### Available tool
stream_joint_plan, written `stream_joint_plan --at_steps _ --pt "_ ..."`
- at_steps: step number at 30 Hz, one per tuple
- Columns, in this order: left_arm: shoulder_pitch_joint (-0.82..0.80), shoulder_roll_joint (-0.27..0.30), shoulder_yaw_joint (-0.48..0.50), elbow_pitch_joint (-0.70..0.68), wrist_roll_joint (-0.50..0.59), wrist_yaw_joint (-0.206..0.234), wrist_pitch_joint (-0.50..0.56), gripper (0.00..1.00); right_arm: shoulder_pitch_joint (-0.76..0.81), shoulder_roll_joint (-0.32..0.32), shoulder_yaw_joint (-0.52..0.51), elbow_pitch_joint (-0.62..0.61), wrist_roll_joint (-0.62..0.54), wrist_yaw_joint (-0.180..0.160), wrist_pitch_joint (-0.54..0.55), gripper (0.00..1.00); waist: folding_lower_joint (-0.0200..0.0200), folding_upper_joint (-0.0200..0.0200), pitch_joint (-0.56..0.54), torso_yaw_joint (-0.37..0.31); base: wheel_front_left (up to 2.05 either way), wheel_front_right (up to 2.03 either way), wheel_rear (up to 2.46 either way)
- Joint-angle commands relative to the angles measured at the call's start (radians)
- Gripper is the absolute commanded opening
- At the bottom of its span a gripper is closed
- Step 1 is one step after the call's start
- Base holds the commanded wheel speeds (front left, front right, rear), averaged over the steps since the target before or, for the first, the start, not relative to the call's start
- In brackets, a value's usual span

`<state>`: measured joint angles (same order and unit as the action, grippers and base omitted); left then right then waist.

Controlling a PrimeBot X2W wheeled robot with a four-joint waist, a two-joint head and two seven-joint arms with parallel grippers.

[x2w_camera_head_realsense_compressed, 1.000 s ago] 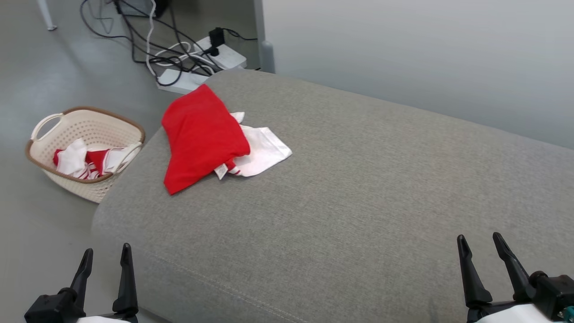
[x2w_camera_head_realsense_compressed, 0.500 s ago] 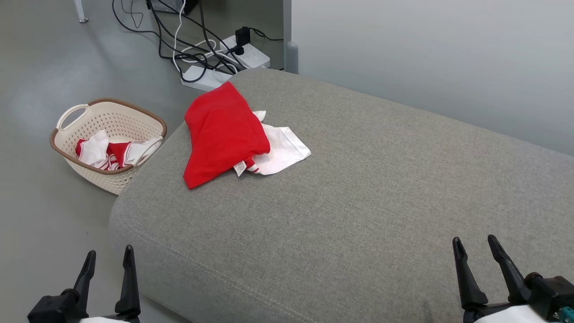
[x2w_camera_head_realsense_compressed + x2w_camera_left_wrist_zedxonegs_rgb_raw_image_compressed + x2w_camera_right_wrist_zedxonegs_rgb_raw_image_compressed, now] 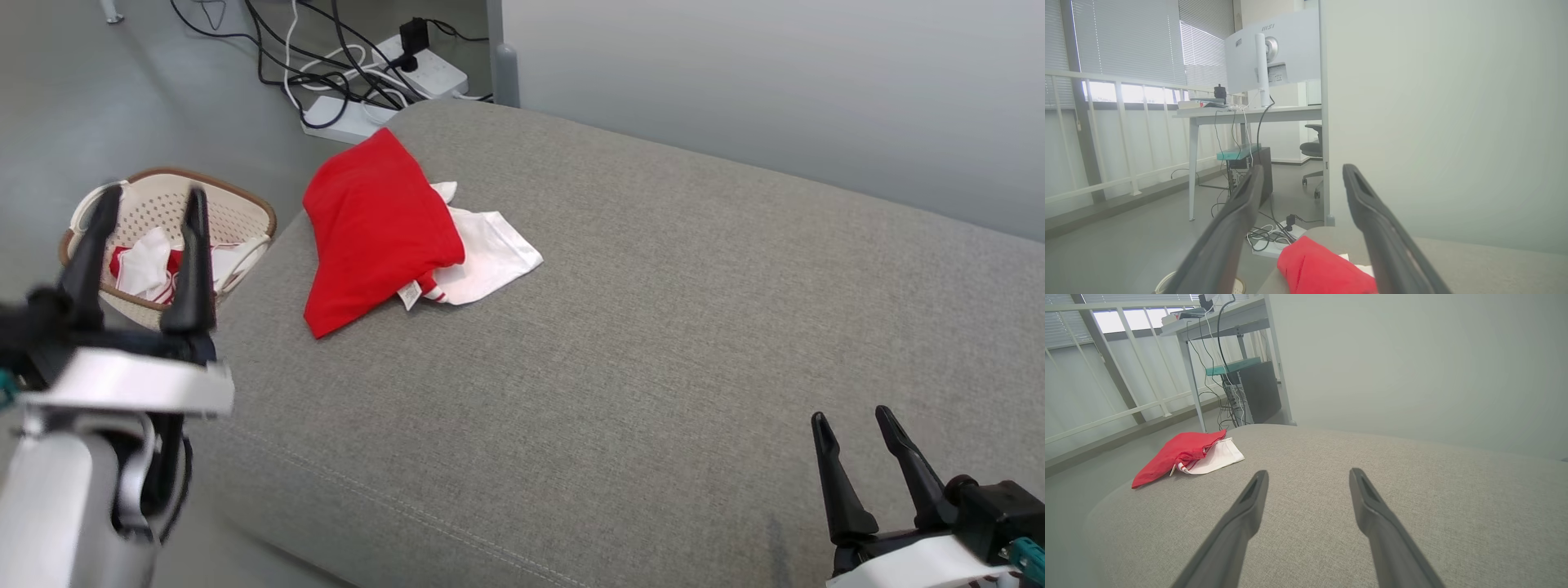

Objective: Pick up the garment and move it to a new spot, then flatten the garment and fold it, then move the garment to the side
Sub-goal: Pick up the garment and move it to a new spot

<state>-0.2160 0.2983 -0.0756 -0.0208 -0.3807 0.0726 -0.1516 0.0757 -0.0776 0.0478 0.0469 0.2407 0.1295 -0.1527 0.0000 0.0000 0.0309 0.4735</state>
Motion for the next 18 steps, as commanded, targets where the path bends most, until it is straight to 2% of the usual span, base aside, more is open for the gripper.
stream_joint_plan --at_steps 1,5,9,11,13,18 --pt "-0.162 0.052 0.034 -0.033 0.012 -0.02 0.032 1.0 -0.042 -0.022 0.029 -0.031 0.008 0.001 0.002 1.0 0.0 0.0 0.023 -0.029 0.0 0.0 0.0" --pt "-0.408 0.095 0.027 0.075 -0.036 -0.079 0.144 1.0 -0.048 -0.023 0.05 -0.045 0.025 0.001 -0.005 1.0 0.0 0.0 0.039 -0.073 0.0 0.0 0.0" --pt "-0.613 0.118 0.026 0.294 -0.099 -0.122 0.263 1.0 -0.057 -0.033 0.084 -0.067 0.03 0.001 -0.001 1.0 0.0 0.0 0.062 -0.125 0.0 0.0 0.0" --pt "-0.684 0.109 0.045 0.426 -0.144 -0.125 0.308 1.0 -0.07 -0.031 0.097 -0.078 0.048 0.001 -0.004 1.0 0.0 0.0 0.077 -0.159 0.0 0.0 0.0" --pt "-0.727 0.125 0.051 0.542 -0.153 -0.126 0.333 1.0 -0.081 -0.03 0.112 -0.087 0.052 0.001 -0.007 1.0 0.0 0.0 0.093 -0.195 0.0 0.0 0.0" --pt "-0.753 0.159 0.069 0.781 -0.165 -0.11 0.362 1.0 -0.099 -0.041 0.129 -0.1 0.063 0.001 0.0 1.0 0.0 0.0 0.153 -0.27 0.0 0.0 0.0"
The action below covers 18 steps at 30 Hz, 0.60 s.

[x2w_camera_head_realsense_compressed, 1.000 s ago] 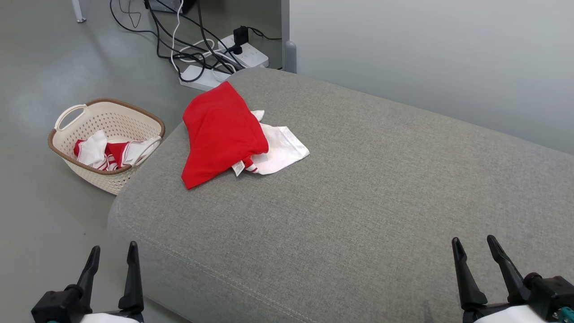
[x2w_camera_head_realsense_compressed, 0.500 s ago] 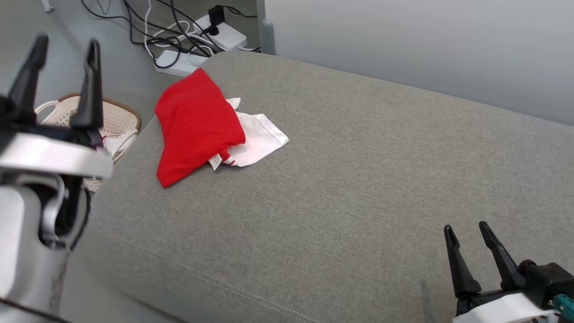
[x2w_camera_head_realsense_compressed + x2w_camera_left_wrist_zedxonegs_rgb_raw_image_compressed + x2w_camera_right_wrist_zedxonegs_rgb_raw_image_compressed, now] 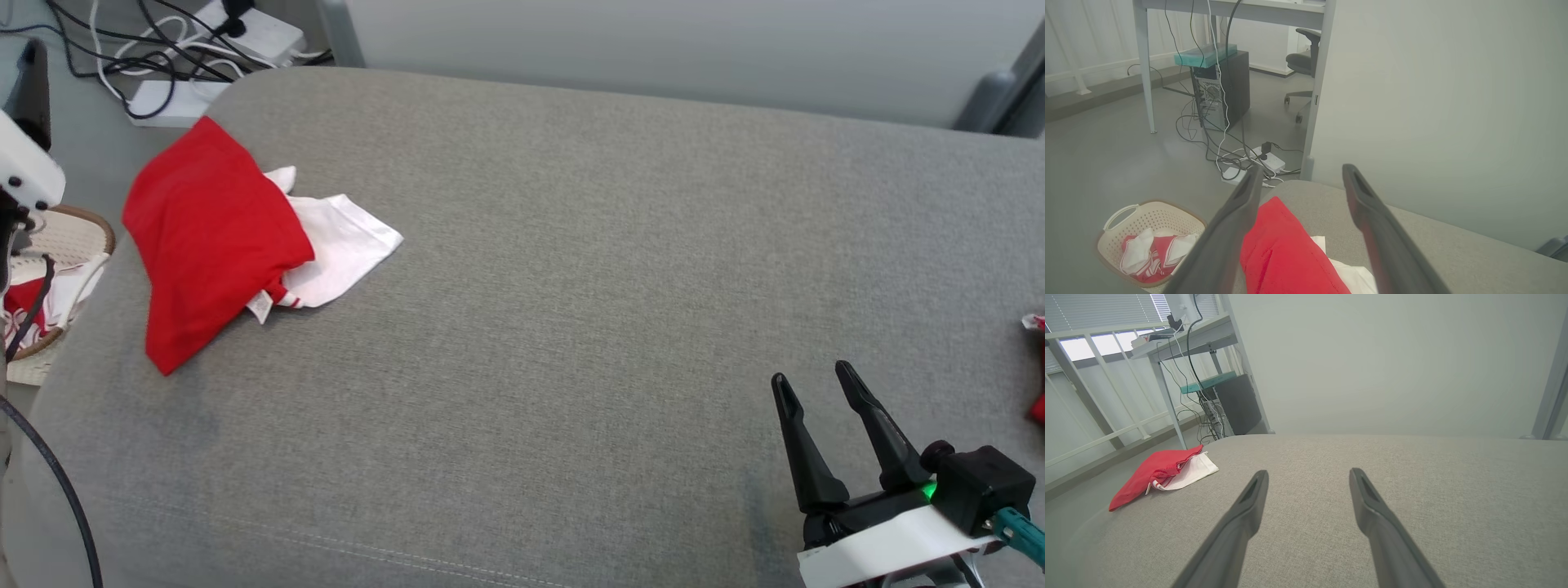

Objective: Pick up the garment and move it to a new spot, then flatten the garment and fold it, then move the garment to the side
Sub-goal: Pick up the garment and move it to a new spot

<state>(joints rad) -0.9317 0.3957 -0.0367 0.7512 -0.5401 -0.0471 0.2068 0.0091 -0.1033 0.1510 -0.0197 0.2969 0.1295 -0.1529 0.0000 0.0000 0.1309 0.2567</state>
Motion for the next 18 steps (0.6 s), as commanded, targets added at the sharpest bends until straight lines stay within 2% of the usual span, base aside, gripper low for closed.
stream_joint_plan --at_steps 1,7,18 --pt "-0.035 0.069 0.032 0.049 -0.005 0.014 0.006 1.0 -0.035 -0.02 0.026 -0.035 0.007 0.001 0.002 1.0 0.0 0.0 0.067 -0.064 0.0 0.0 0.0" --pt "-0.024 0.084 0.043 0.214 -0.015 0.025 -0.003 1.0 -0.06 -0.053 0.014 -0.058 0.011 0.001 0.015 1.0 0.0 0.0 0.163 -0.104 0.0 0.0 0.0" --pt "-0.01 0.066 0.073 0.381 -0.067 0.04 0.029 1.0 -0.109 -0.103 0.009 -0.125 0.008 0.001 0.025 1.0 0.0 0.0 0.28 -0.113 0.0 0.0 0.0"
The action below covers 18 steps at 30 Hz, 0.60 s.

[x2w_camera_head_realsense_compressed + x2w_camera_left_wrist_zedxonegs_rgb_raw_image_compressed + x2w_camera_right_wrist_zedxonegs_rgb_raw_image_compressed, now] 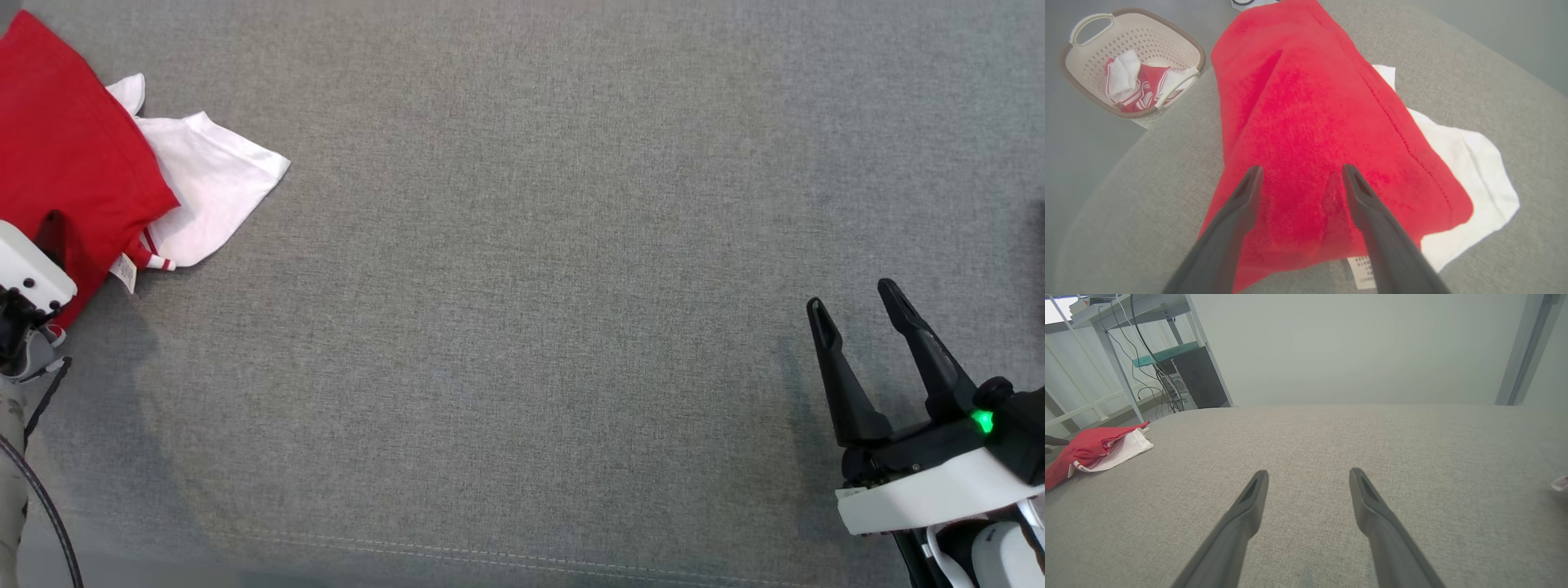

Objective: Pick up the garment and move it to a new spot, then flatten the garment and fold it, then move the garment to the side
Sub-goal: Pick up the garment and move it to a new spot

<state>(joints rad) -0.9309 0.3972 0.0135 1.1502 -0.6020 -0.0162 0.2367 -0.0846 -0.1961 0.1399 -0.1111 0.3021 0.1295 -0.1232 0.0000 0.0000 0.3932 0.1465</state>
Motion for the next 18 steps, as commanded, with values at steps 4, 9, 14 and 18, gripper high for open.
stream_joint_plan --at_steps 4,9,14,18 --pt "0.001 0.043 0.03 0.023 -0.025 0.01 0.017 1.0 -0.025 -0.027 0.023 -0.063 0.003 0.001 -0.011 1.0 0.0 0.0 0.04 -0.001 0.0 0.0 0.0" --pt "-0.001 0.022 0.03 0.049 -0.037 0.011 0.026 0.21 -0.035 -0.041 0.029 -0.081 0.006 0.001 -0.006 1.0 0.0 0.0 0.051 -0.004 0.0 0.0 0.0" --pt "-0.021 0.017 0.018 0.05 -0.031 0.01 0.008 0.0 -0.037 -0.046 0.025 -0.08 0.009 0.001 -0.002 1.0 0.0 0.0 0.049 -0.005 0.0 0.0 0.0" --pt "-0.054 0.04 0.001 0.027 -0.016 -0.004 -0.014 0.0 -0.03 -0.04 0.013 -0.071 0.009 0.001 -0.007 1.0 0.0 0.0 0.032 0.001 0.0 0.0 0.0"
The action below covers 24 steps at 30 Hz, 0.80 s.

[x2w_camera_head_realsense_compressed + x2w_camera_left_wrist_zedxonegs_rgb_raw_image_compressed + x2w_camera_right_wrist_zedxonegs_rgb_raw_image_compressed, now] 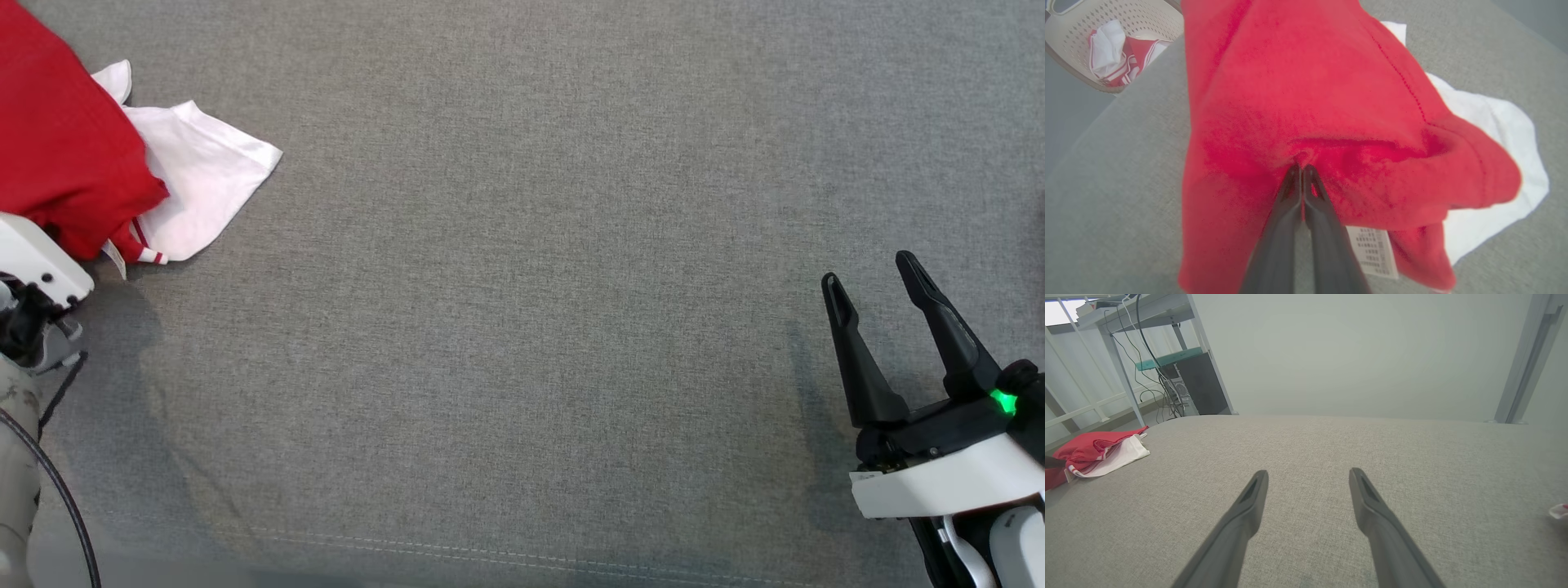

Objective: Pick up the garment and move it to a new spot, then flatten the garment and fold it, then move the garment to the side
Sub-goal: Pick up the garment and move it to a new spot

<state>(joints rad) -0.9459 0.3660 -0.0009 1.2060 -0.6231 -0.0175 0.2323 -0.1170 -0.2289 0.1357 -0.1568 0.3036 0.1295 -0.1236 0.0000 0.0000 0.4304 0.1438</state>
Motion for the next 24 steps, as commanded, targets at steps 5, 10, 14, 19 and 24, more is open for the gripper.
stream_joint_plan --at_steps 5,10,14,19,24 --pt "-0.086 0.093 -0.02 -0.077 0.039 -0.019 -0.042 0.0 0.013 0.0 0.01 -0.016 0.009 0.001 -0.007 1.0 0.0 0.0 -0.031 0.019 0.0 0.0 0.0" --pt "-0.14 0.115 -0.06 -0.147 0.081 -0.035 -0.102 0.0 0.013 0.01 0.015 0.0 0.011 0.001 -0.008 1.0 0.0 0.0 -0.07 0.029 0.0 0.0 0.0" --pt "-0.159 0.112 -0.078 -0.217 0.093 -0.058 -0.166 0.0 0.013 0.026 0.013 0.015 0.016 0.001 -0.018 1.0 0.0 0.0 -0.099 0.024 0.0 0.0 0.0" --pt "-0.101 0.079 -0.077 -0.313 0.077 -0.073 -0.242 0.0 0.018 0.051 0.006 0.032 0.019 0.001 -0.042 1.0 0.0 0.0 -0.127 0.001 0.0 0.0 0.0" --pt "0.057 0.001 -0.095 -0.523 0.069 -0.056 -0.308 0.0 0.029 0.082 -0.008 0.05 0.015 0.001 -0.063 1.0 0.0 0.0 -0.143 -0.04 0.0 0.0 0.0"
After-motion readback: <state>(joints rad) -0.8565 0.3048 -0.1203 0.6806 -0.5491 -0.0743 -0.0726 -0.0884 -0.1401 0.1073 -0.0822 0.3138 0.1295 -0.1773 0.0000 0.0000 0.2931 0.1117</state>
